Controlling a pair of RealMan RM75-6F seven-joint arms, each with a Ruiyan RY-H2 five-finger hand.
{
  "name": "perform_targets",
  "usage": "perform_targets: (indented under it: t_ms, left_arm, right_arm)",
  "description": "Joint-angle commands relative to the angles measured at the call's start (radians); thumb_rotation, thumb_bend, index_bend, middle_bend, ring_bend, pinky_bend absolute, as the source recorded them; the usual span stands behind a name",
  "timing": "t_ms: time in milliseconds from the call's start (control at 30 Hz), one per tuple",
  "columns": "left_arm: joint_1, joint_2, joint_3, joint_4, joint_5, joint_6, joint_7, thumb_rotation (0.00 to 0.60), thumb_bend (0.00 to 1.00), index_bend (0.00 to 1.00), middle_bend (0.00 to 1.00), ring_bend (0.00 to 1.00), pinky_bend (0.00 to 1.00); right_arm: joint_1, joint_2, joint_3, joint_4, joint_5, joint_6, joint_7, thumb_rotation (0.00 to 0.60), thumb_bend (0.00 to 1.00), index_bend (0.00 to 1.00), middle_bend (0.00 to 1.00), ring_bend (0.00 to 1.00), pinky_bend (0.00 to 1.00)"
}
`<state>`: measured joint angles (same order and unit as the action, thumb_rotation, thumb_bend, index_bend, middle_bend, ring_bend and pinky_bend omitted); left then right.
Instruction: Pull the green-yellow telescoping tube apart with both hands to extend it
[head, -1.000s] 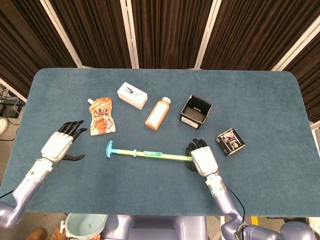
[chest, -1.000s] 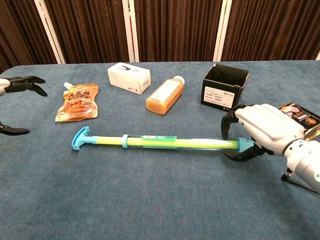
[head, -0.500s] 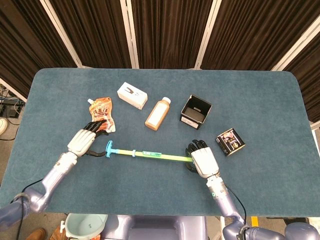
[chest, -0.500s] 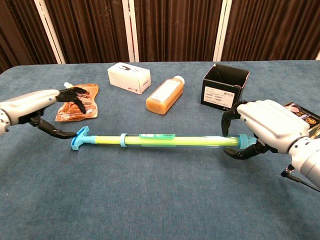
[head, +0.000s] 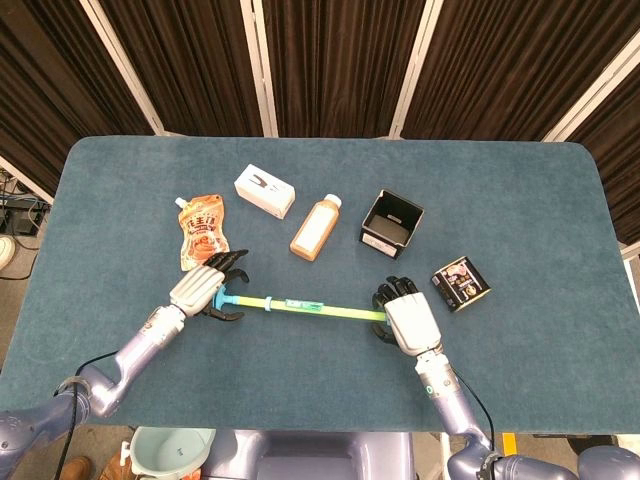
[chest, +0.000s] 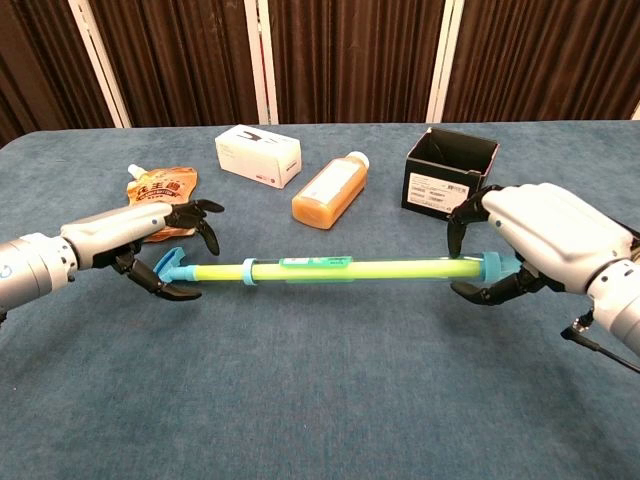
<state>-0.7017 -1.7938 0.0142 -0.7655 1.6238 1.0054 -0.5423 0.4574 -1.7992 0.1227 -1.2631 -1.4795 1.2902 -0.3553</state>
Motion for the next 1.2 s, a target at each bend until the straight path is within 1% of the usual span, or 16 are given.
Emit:
perform_targets:
  t_ms: [33,167,233,333,467,633,767,1000,1100,1200]
  left_arm:
    - [-0.007,-0.021,0.011,0.026,-0.003,-0.025,0.006,0.6,0.24,0.34,0.0,0.04,0.09]
    - [-0.015,-0.048,0.02,0.064,-0.006,-0.049,0.01,0.6,0.37,0.37,0.0,0.04,0.09]
    - [-0.017,-0.06,0.024,0.084,-0.006,-0.052,0.013,0.6,0.44,0.4,0.0,0.04,0.09]
    - [-0.016,-0.073,0.025,0.102,-0.005,-0.038,0.011,0.6,0.54,0.46,0.0,0.04,0.09]
    - [-0.009,-0.075,0.024,0.108,-0.001,0.001,0.011,0.6,0.62,0.52,0.02,0.05,0.09]
    - [-0.001,-0.076,0.017,0.112,-0.007,0.037,0.032,0.6,0.67,0.58,0.05,0.06,0.09]
    - [0.004,-0.072,0.014,0.107,-0.012,0.049,0.05,0.6,0.67,0.6,0.07,0.06,0.09]
    - [0.003,-0.062,0.017,0.094,-0.019,0.033,0.088,0.6,0.67,0.61,0.07,0.06,0.09]
    - [0.002,-0.063,0.02,0.088,-0.022,0.02,0.112,0.6,0.67,0.63,0.08,0.06,0.09]
    - [0.005,-0.061,0.021,0.079,-0.02,0.03,0.135,0.6,0.69,0.66,0.1,0.06,0.09]
  right_arm:
    - [-0.001,0.009,0.004,-0.009,0.0,0.006,0.002,0.6,0.38,0.77,0.4,0.24,0.27]
    - [-0.003,0.023,0.008,-0.023,-0.001,0.012,0.006,0.6,0.36,0.78,0.41,0.25,0.27]
    - [-0.003,0.03,0.012,-0.03,0.0,0.016,0.009,0.6,0.35,0.8,0.42,0.26,0.28]
    - [-0.004,0.04,0.018,-0.038,0.004,0.02,0.008,0.6,0.34,0.81,0.43,0.27,0.28]
    - [-0.007,0.049,0.02,-0.043,0.008,0.023,0.003,0.6,0.32,0.82,0.44,0.28,0.28]
    - [-0.013,0.064,0.024,-0.058,0.009,0.036,0.004,0.6,0.3,0.82,0.44,0.28,0.28]
    - [-0.017,0.082,0.029,-0.085,0.003,0.055,-0.002,0.6,0.3,0.82,0.44,0.29,0.28]
    - [-0.021,0.112,0.045,-0.134,0.003,0.074,-0.014,0.6,0.3,0.82,0.44,0.29,0.29]
    - [-0.023,0.124,0.048,-0.15,0.007,0.077,-0.021,0.6,0.3,0.82,0.44,0.29,0.29]
    - [-0.024,0.137,0.053,-0.165,0.007,0.083,-0.029,0.6,0.3,0.82,0.44,0.29,0.29]
